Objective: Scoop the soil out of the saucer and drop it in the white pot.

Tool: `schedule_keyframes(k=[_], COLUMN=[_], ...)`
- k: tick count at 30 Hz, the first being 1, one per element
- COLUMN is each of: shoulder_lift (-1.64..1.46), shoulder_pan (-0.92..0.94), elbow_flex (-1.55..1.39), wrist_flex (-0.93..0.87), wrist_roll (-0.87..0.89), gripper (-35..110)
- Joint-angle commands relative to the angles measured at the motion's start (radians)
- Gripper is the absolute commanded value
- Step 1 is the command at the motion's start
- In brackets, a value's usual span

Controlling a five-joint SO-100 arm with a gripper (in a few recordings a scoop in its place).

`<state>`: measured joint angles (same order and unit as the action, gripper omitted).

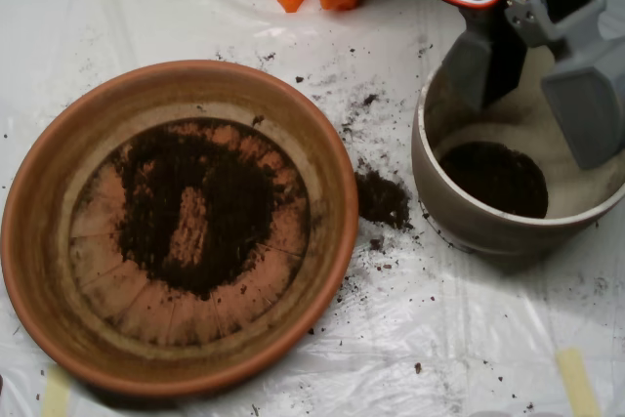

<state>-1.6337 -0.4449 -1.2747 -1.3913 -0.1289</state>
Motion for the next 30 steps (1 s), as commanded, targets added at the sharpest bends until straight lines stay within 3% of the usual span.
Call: schedule_keyframes(k=[1, 7, 14, 22, 30], shoulder_lift=[-0.078, -0.202, -0.345, -0.433, -0.383], shoulder_pan=[0.014, 0.153, 0.445, 0.692, 0.79], elbow_flex=[0.069, 0.06, -0.097, -0.52, -0.802], wrist_flex=[0.0, 0.034, 0.115, 0.308, 0.485], wrist_roll=[0.018, 0.112, 0.196, 0.129, 0.028], gripper=[36, 39, 39, 41, 44])
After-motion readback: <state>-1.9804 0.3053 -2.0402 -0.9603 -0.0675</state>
